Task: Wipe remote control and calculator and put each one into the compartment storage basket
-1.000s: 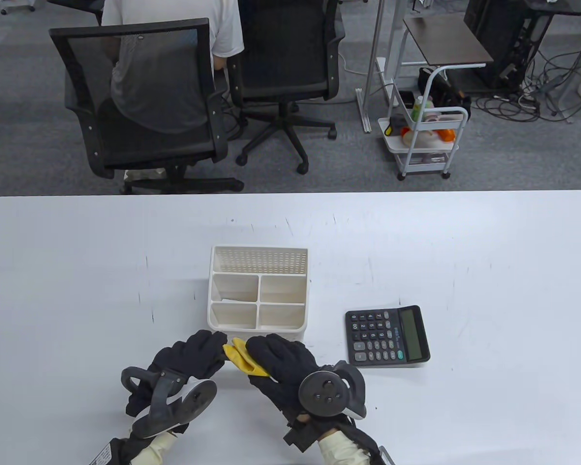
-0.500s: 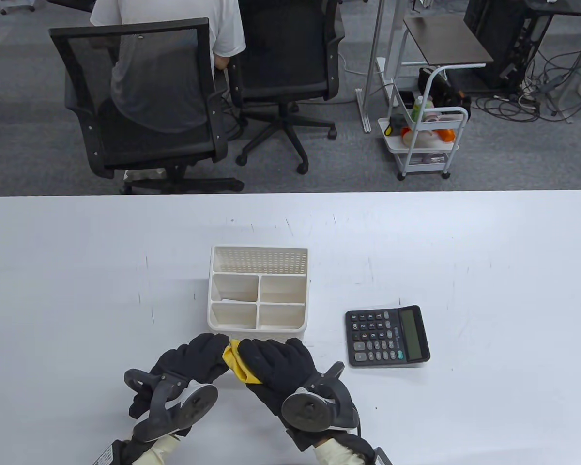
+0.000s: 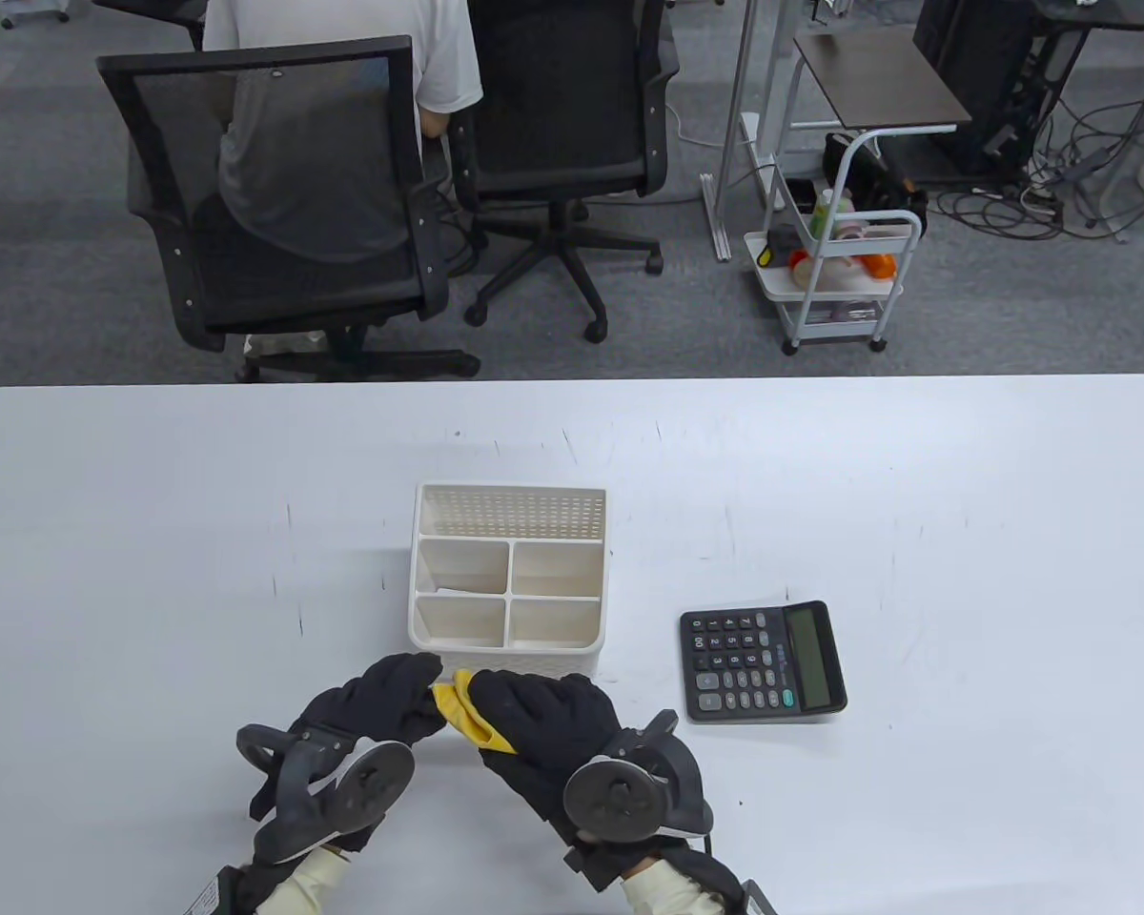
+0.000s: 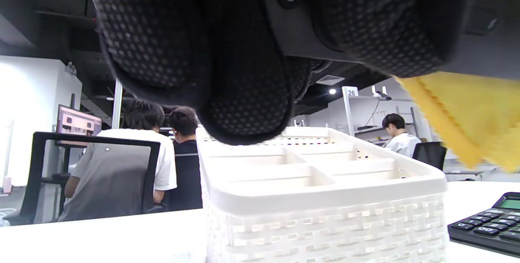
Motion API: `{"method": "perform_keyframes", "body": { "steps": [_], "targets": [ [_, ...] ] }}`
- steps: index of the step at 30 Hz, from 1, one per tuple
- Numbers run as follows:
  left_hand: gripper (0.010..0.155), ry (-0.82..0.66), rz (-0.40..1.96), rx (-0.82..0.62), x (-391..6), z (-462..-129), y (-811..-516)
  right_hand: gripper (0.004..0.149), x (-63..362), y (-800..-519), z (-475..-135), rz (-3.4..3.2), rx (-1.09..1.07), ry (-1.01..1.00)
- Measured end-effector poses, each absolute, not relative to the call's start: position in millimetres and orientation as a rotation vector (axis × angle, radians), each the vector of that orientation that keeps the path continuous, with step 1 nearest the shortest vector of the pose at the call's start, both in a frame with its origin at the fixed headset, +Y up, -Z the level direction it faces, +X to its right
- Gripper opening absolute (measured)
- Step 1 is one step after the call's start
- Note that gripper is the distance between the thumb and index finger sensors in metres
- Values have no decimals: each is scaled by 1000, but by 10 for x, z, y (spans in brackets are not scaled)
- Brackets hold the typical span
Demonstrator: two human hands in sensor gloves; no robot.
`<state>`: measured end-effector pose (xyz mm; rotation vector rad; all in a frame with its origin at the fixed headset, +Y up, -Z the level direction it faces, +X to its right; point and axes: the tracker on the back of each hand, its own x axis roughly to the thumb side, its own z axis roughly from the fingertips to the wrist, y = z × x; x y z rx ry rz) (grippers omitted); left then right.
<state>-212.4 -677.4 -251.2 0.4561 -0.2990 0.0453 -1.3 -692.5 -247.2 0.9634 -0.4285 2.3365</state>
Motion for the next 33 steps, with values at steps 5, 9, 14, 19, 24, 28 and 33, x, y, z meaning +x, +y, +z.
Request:
{"method": "perform_keyframes", "body": {
  "steps": [5, 9, 14, 19, 24, 28, 33],
  "targets": [
    [57, -321, 57, 424, -2072, -2539, -6787, 57, -67, -6970, -2483, 2420, 1025, -403],
    [54, -285, 114, 402, -2185, -2584, -6775, 57, -12, -6923, -2480, 2486, 982, -488],
    [52, -256, 243, 366, -2333, -2598, -6769, 56, -27, -6891, -2392, 2533, 1055, -695],
    [52, -314, 190, 396, -2183, -2528, -6740, 57, -181, -6930, -2316, 2538, 1197, -694],
    [54, -285, 218, 417, -2229, -2528, -6716, 56, -131, -6896, -2331, 2530, 1167, -704],
    [57, -216, 256, 445, -2372, -2529, -6688, 55, -58, -6852, -2353, 2510, 1118, -675],
    [56, -227, 262, 511, -2400, -2497, -6657, 55, -64, -6837, -2345, 2463, 1109, -661]
  ]
}}
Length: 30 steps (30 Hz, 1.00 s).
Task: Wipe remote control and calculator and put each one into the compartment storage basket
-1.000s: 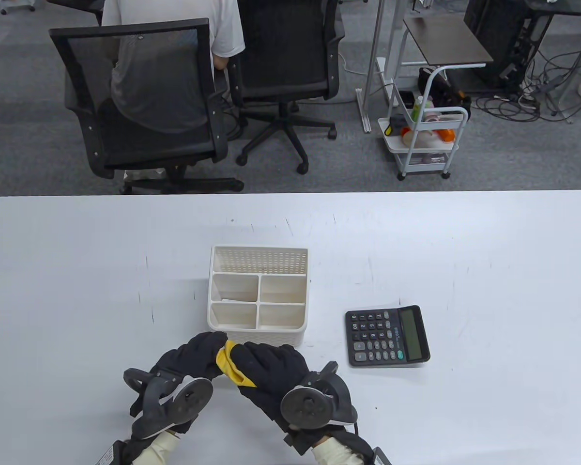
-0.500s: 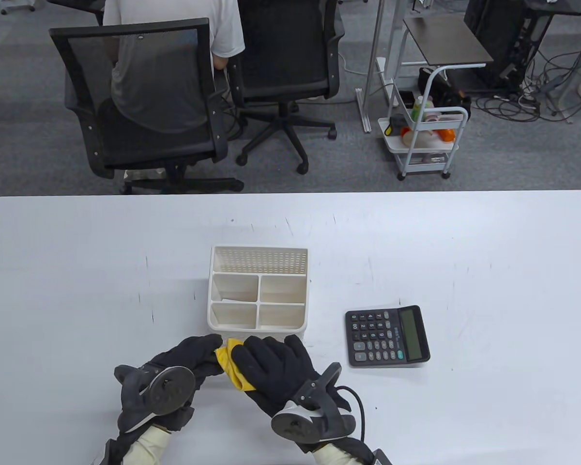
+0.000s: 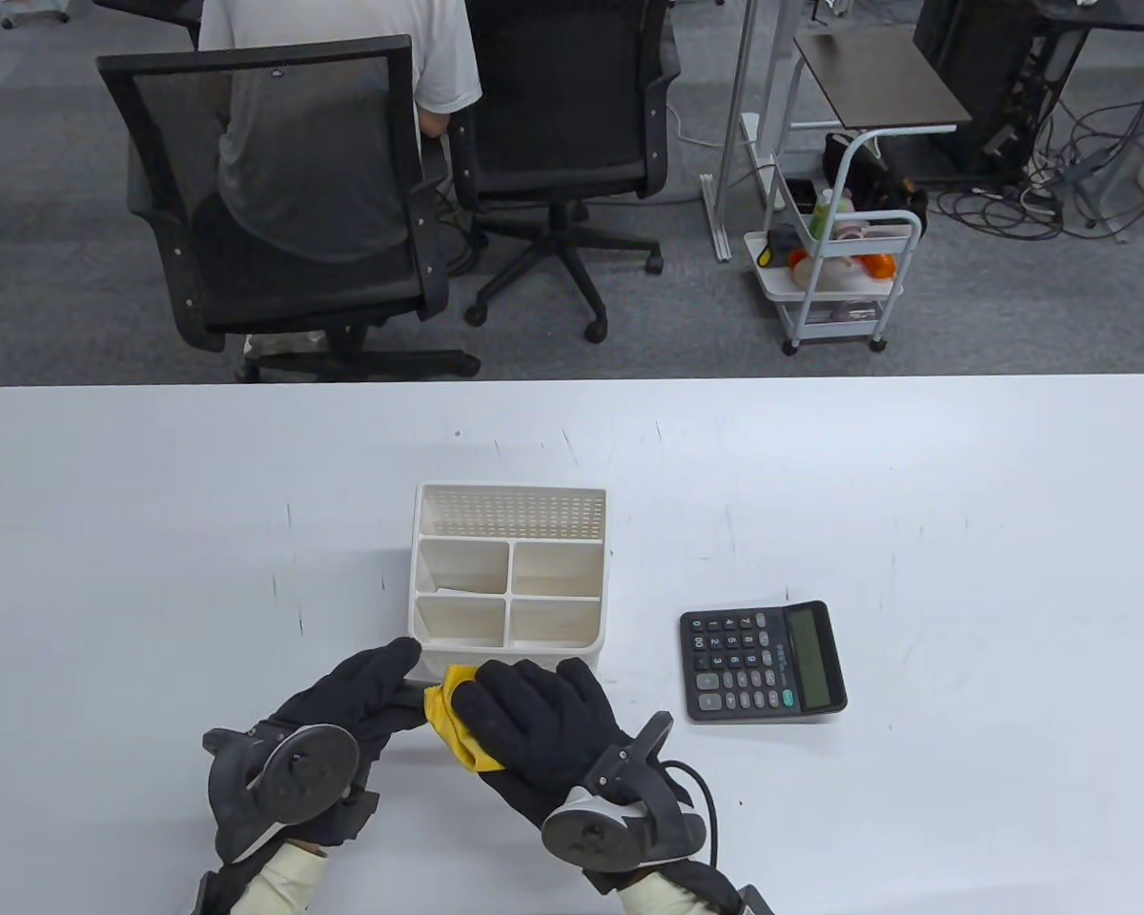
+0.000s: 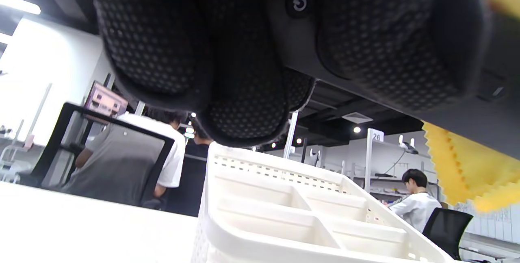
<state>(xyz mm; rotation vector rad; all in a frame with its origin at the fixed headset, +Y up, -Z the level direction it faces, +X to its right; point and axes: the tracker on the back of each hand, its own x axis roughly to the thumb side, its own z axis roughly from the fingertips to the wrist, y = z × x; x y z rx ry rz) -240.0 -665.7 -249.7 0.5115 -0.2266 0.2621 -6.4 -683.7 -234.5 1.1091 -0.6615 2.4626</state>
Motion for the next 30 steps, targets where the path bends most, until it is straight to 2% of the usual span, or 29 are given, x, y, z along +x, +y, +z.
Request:
{"method": "perform_keyframes", "body": {
  "steps": [4, 9, 17, 23, 26, 30],
  "targets": [
    [57, -261, 249, 510, -2315, -2478, -6657, 58, -72, -6908, -2406, 2390, 1044, -505],
    [59, -275, 261, 512, -2270, -2479, -6651, 58, 17, -6997, -2552, 2230, 819, -216],
    [58, -148, 357, 437, -2503, -2567, -6724, 56, 63, -6927, -2530, 2218, 858, -347],
    [59, -273, 243, 489, -2276, -2487, -6726, 58, -54, -6996, -2515, 2217, 889, -272],
    [59, -269, 169, 502, -2201, -2480, -6736, 58, -3, -7023, -2556, 2237, 875, -240],
    [58, -201, 179, 491, -2311, -2542, -6774, 56, 93, -6990, -2584, 2216, 810, -252]
  ]
}}
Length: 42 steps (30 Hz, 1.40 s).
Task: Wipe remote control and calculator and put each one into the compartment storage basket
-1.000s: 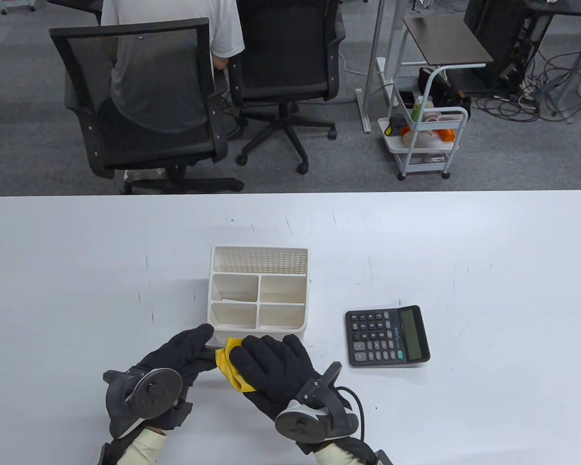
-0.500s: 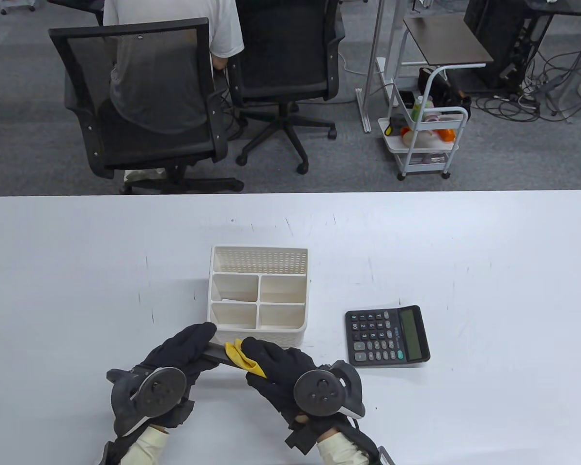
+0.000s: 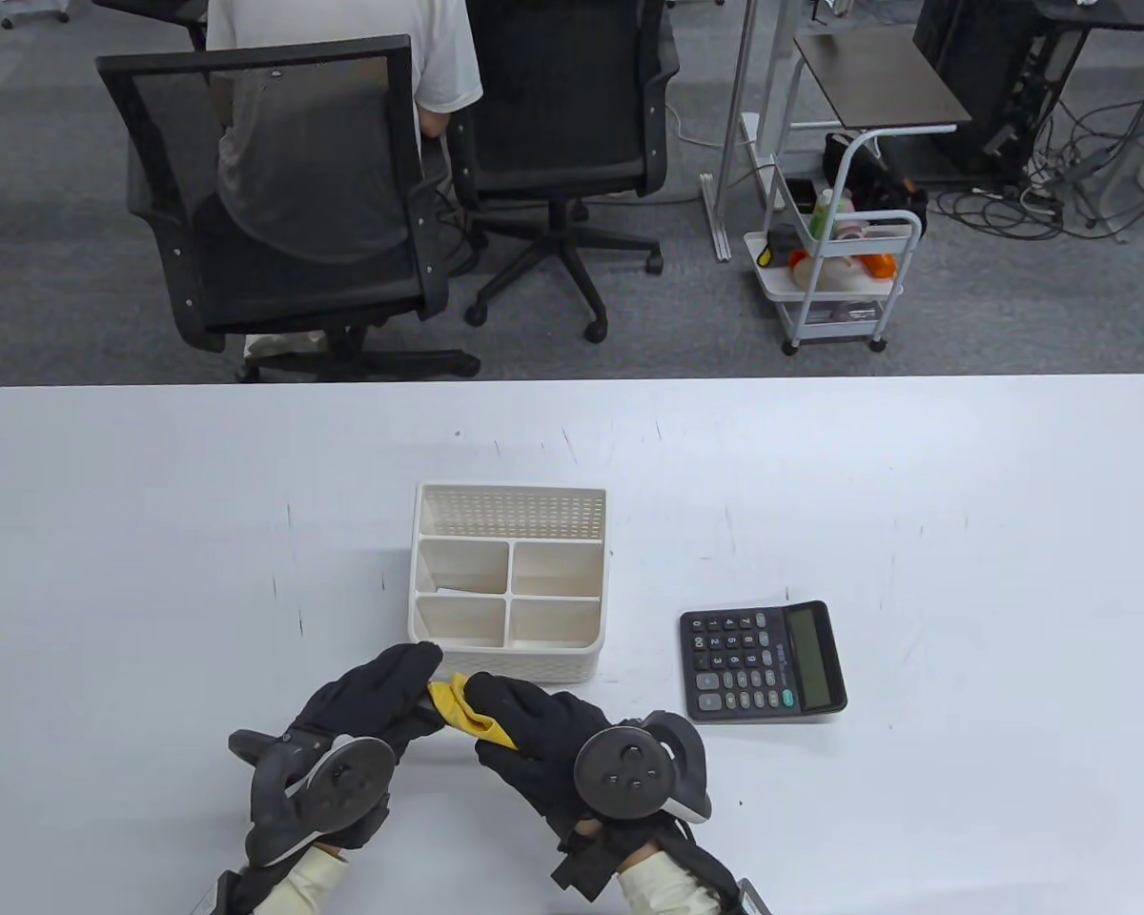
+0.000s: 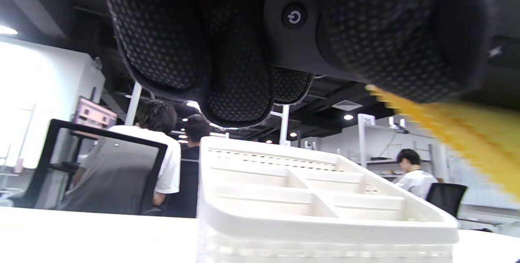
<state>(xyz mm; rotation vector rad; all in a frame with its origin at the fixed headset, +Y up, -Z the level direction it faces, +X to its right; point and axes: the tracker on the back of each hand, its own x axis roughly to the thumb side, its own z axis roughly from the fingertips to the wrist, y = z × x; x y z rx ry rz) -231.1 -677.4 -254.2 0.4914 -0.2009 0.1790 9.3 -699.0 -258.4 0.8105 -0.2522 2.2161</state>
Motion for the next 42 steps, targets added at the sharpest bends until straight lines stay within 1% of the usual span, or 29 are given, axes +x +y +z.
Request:
{"method": "perform_keyframes", "body": {
  "steps": [3, 6, 10, 14, 15, 17, 20, 22, 26, 29, 35, 39, 42],
  "targets": [
    [58, -144, 196, 477, -2458, -2585, -6807, 56, 139, -6963, -2590, 2207, 793, -294],
    [58, -140, 207, 471, -2475, -2587, -6809, 56, 103, -6957, -2571, 2221, 813, -317],
    [58, -223, 184, 479, -2304, -2521, -6752, 57, 11, -6981, -2533, 2275, 888, -319],
    [56, -262, 72, 477, -2156, -2479, -6751, 57, 10, -7001, -2536, 2312, 889, -314],
    [55, -258, 81, 458, -2163, -2491, -6756, 57, 25, -7005, -2546, 2312, 888, -312],
    [54, -248, 149, 399, -2206, -2539, -6778, 56, 57, -7008, -2571, 2310, 861, -299],
    [54, -213, 202, 330, -2341, -2615, -6806, 55, 144, -6997, -2616, 2342, 796, -344],
    [54, -189, 289, 282, -2460, -2662, -6828, 55, 208, -6990, -2634, 2355, 765, -386],
    [53, -213, 502, 166, -2562, -2718, -6857, 55, 240, -6974, -2632, 2339, 732, -445],
    [51, -249, 665, 87, -2560, -2739, -6869, 54, 212, -6959, -2594, 2369, 759, -515],
    [50, -286, 792, -8, -2483, -2745, -6904, 53, 66, -6925, -2482, 2389, 884, -615],
    [50, -237, 853, -39, -2516, -2758, -6927, 54, 5, -6898, -2416, 2434, 975, -702],
    [49, -211, 970, -71, -2574, -2770, -6957, 54, -4, -6899, -2416, 2513, 1003, -743]
  ]
}}
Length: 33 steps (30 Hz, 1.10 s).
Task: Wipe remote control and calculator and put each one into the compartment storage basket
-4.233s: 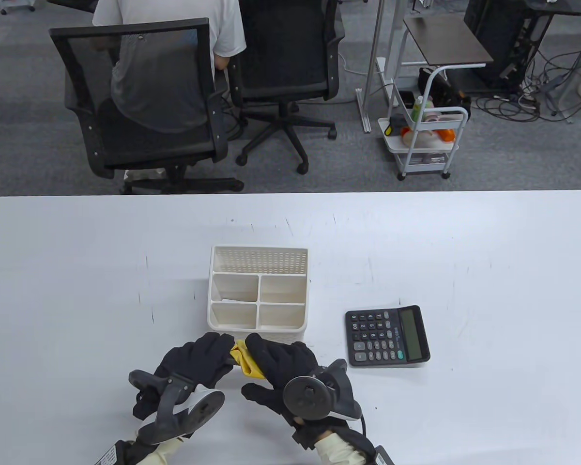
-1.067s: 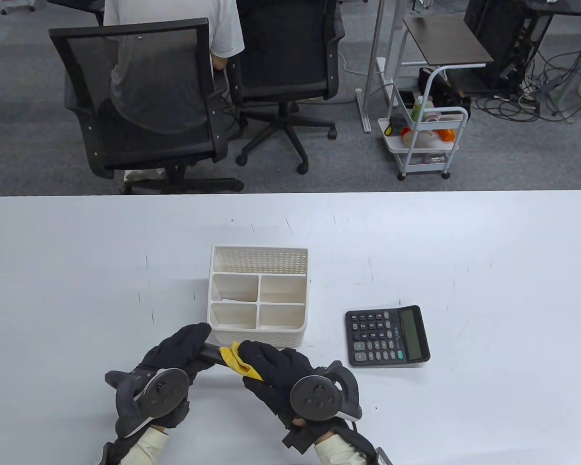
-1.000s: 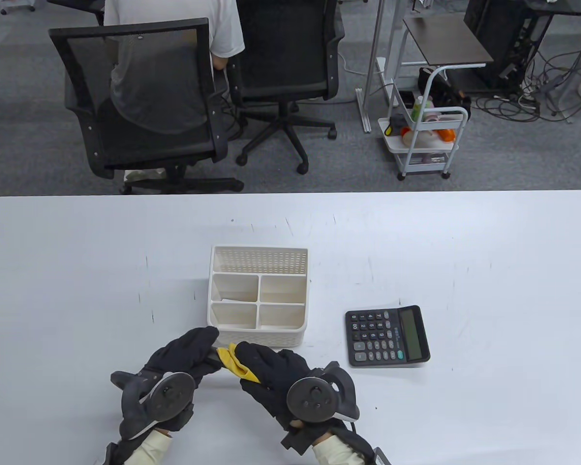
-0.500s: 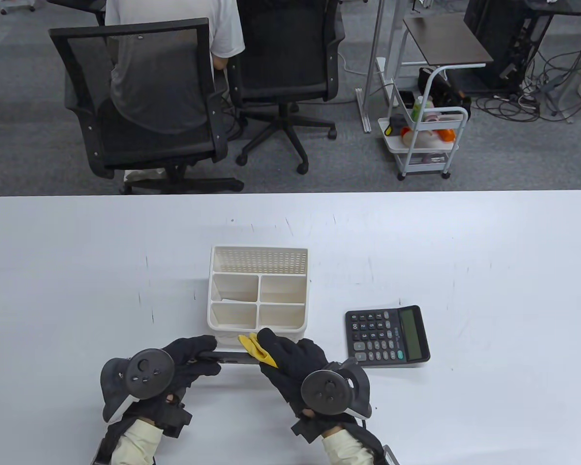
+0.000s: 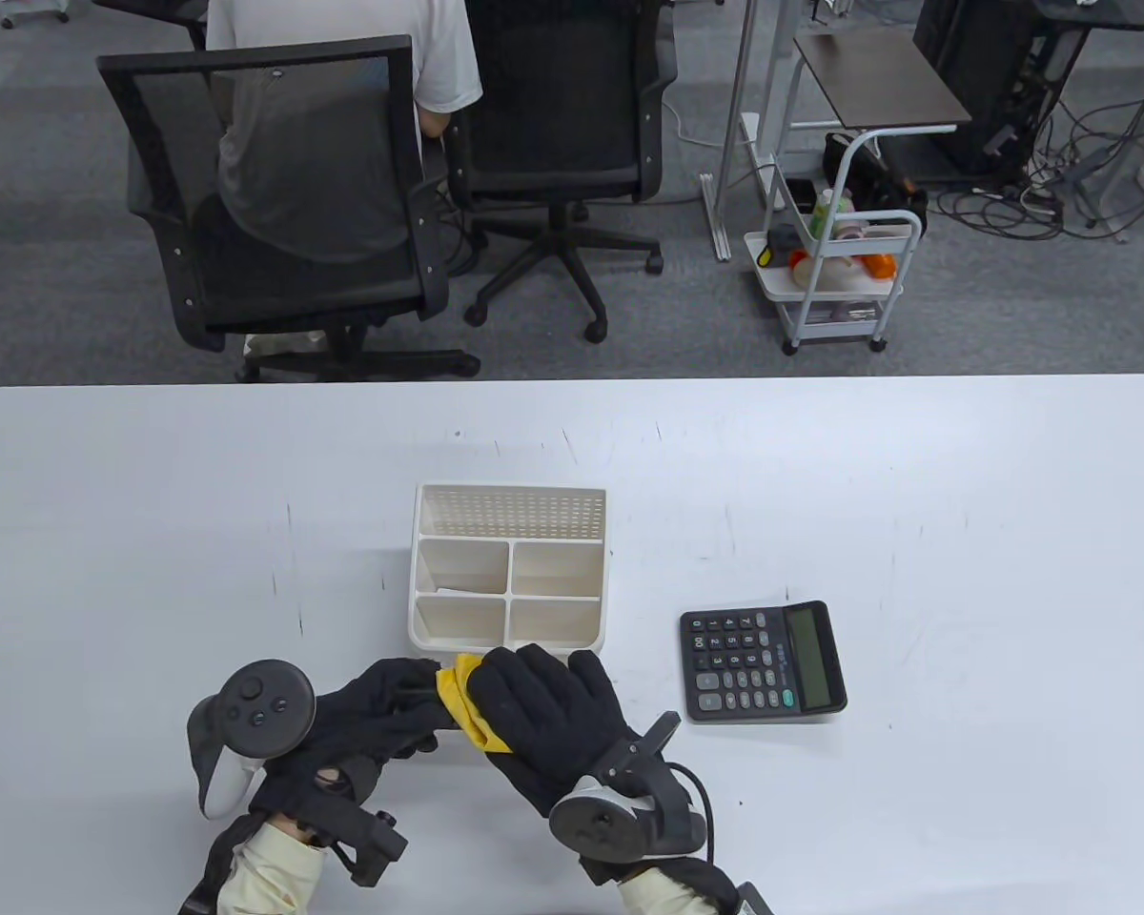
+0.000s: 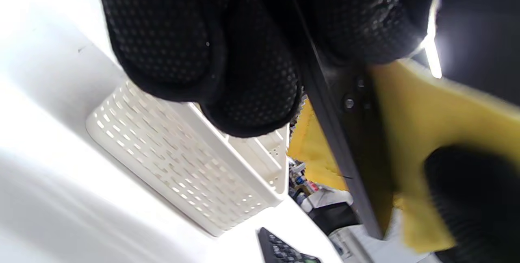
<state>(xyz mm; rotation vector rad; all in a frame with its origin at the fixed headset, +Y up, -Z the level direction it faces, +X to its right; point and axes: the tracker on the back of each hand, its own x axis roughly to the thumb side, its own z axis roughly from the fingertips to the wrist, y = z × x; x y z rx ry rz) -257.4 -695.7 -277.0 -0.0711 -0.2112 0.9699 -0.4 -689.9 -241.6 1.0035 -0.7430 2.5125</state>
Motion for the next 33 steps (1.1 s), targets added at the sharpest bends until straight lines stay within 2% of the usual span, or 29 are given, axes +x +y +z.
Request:
{"method": "perform_keyframes", "body": {
  "steps": [2, 7, 12, 20, 27, 33],
  "targets": [
    [49, -207, 1026, -93, -2598, -2779, -6984, 54, 13, -6911, -2421, 2576, 1002, -806],
    [49, -234, 1073, -109, -2546, -2772, -6985, 56, -58, -6942, -2372, 2542, 1087, -809],
    [49, -246, 1104, -104, -2554, -2768, -6960, 58, -62, -6937, -2398, 2557, 1060, -775],
    [48, -184, 1185, -50, -2688, -2766, -6948, 57, 104, -6918, -2465, 2577, 909, -839],
    [49, -160, 1203, -62, -2690, -2767, -6959, 57, -36, -6948, -2376, 2604, 980, -896],
    [49, -211, 1214, -129, -2629, -2768, -6964, 62, -91, -6988, -2423, 2617, 975, -860]
  ]
}}
